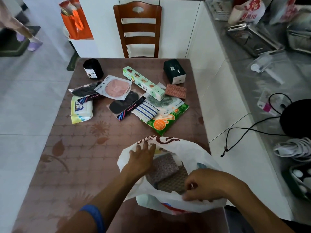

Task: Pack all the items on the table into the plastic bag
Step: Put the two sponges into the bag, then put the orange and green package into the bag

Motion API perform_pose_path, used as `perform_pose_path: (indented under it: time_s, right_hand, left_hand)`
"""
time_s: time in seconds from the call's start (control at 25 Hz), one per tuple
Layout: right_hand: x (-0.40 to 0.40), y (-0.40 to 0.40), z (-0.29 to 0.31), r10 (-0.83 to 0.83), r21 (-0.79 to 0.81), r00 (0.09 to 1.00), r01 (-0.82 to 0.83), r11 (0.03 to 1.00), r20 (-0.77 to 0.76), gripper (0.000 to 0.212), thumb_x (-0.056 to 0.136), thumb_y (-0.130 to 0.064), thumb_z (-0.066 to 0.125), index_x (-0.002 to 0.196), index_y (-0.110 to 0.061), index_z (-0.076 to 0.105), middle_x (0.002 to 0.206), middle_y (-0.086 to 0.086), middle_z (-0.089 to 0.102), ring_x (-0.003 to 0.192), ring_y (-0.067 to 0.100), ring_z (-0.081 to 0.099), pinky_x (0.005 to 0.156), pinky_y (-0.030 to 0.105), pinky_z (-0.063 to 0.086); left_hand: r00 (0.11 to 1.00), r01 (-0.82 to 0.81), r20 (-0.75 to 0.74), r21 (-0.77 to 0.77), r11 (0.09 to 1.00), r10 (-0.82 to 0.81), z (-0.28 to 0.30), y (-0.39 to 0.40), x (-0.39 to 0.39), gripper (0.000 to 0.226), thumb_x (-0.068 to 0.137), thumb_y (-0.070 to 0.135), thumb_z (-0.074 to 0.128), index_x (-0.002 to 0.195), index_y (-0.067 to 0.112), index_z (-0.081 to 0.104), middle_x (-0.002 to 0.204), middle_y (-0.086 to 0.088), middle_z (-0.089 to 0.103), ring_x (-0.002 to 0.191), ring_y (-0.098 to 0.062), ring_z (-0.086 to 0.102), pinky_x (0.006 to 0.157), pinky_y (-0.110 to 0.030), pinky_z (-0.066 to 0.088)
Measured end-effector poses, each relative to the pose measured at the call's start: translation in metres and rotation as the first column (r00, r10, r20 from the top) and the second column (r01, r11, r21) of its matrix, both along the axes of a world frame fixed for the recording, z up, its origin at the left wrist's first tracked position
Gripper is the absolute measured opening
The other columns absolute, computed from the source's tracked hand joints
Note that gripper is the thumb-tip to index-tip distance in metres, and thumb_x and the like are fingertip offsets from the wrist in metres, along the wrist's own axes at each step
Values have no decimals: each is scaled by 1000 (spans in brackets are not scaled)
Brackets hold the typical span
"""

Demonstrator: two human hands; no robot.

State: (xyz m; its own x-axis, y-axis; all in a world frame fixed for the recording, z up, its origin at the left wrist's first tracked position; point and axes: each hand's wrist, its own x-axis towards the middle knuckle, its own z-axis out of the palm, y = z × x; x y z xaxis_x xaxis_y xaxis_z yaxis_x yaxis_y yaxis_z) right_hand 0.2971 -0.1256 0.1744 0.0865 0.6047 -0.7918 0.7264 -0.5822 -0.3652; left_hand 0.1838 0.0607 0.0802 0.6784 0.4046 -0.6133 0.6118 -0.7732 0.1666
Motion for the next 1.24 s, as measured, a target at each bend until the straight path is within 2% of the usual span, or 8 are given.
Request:
perform_pose_path:
  time_s: [0.28,0.44,0.56,0.72,0.84,1.0,1.08,1.24]
  right_hand:
    - [17,81,-15,-434,590,900,369,718,-35,18,89,-36,61,107,-32,61,100,-13,67,86,4,64,75,27,57]
    - [43,121,-39,-494,604,869,394,693,0,22,89,-35,60,110,-26,59,107,-5,64,93,10,59,80,33,53]
    - [43,117,-55,-523,609,852,426,669,-21,26,88,-36,61,113,-28,60,112,-7,64,101,10,57,86,30,49]
    - [42,88,-74,-611,625,791,484,612,-13,22,88,-31,64,109,-26,64,102,-15,61,95,3,54,76,6,40]
    - [39,72,-75,-636,576,772,531,621,-26,18,89,-32,63,106,-28,64,98,-17,58,88,-2,53,70,2,39]
    - [42,70,-70,-668,516,727,638,571,-159,12,88,-28,65,99,-32,65,93,-23,64,88,-15,56,69,2,44]
    - [43,73,-67,-742,472,605,764,440,-288,12,87,-22,67,97,-30,66,95,-17,69,89,-6,61,74,15,50]
    - [44,86,-69,-795,-54,-74,997,-52,-602,36,86,-24,70,119,-18,59,110,10,69,94,25,67,75,41,59]
  left_hand:
    - [789,-357,496,-111,927,363,17,49,10,25,89,32,60,112,23,62,115,1,66,94,-11,56,76,-23,44]
    - [684,-562,352,-303,769,639,-28,106,54,27,85,34,64,108,21,62,108,-2,67,94,-18,63,85,-37,55]
    - [464,-695,125,-562,448,877,-72,131,92,43,76,44,70,109,16,67,111,-6,70,96,-24,66,90,-43,54]
    - [286,-768,39,-589,253,957,-132,146,134,73,56,52,81,115,14,61,114,-5,66,100,-27,65,90,-41,54]
    - [111,-720,-103,-694,9,988,-134,140,143,36,68,20,81,94,9,60,108,-13,66,95,-29,65,84,-41,56]
    - [76,-660,-196,-745,-98,978,-94,117,129,34,68,10,77,99,5,64,88,-14,68,74,-23,65,63,-35,59]
    - [81,-572,-209,-810,-126,975,-57,97,116,22,80,7,70,101,3,65,77,-10,68,67,-21,64,57,-31,55]
    - [160,-337,-154,-937,-93,975,23,77,76,19,77,11,73,96,14,71,99,-10,77,85,-23,74,81,-41,57]
